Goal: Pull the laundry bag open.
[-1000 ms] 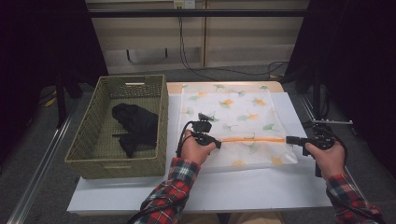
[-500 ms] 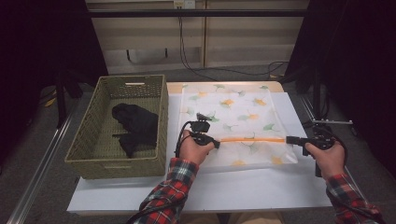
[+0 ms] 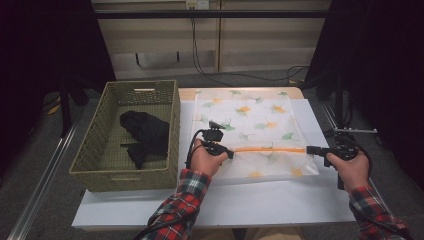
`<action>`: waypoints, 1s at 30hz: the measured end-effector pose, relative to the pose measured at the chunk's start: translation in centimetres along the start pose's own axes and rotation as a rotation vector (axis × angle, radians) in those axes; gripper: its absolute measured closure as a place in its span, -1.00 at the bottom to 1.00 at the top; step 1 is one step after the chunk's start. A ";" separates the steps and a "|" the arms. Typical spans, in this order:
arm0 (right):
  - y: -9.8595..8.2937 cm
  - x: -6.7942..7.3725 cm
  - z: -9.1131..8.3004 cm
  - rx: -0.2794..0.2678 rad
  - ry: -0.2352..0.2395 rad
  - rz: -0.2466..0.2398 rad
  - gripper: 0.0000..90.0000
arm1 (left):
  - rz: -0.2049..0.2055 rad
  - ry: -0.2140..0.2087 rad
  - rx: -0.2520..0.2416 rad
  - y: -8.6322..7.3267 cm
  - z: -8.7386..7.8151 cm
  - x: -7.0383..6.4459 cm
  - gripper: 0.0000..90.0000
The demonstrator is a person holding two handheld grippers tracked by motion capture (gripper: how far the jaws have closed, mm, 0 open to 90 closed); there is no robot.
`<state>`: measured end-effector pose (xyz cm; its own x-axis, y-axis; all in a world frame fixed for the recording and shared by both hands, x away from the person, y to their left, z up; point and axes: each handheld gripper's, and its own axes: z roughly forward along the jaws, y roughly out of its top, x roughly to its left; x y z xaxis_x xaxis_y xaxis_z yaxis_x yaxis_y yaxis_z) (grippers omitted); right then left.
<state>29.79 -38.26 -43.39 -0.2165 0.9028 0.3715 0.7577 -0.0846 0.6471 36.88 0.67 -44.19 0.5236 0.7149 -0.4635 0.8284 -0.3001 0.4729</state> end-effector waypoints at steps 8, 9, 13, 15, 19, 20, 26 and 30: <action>0.0 -0.1 0.1 0.001 0.002 -0.001 0.91 | 0.016 0.007 0.010 0.1 -0.5 0.3 1.00; 0.0 -0.1 0.1 0.000 0.000 -0.001 0.91 | 0.009 0.010 -0.001 0.1 -0.4 0.3 1.00; 0.0 -0.2 0.1 -0.002 0.004 0.000 0.91 | 0.004 0.001 0.005 0.1 -0.5 0.4 1.00; 0.0 -0.1 0.1 0.001 0.006 0.004 0.91 | 0.003 -0.003 0.003 0.1 -0.5 0.4 1.00; 0.0 -0.2 0.1 0.002 -0.001 -0.003 0.91 | 0.010 0.007 0.008 0.0 -0.7 0.6 1.00; 0.0 -0.2 0.1 0.001 -0.001 -0.002 0.91 | -0.013 0.006 -0.002 0.0 -0.7 0.6 1.00; 0.0 -0.2 0.2 0.003 -0.001 -0.004 0.91 | -0.005 0.016 0.003 0.0 -1.1 0.9 1.00; 0.0 -0.1 0.2 0.005 0.000 -0.004 0.91 | -0.019 0.016 -0.014 0.1 -1.2 0.8 1.00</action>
<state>29.99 -38.27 -43.58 -0.2195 0.9030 0.3693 0.7600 -0.0792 0.6451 37.16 1.96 -43.66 0.5040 0.7307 -0.4605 0.8354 -0.2771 0.4746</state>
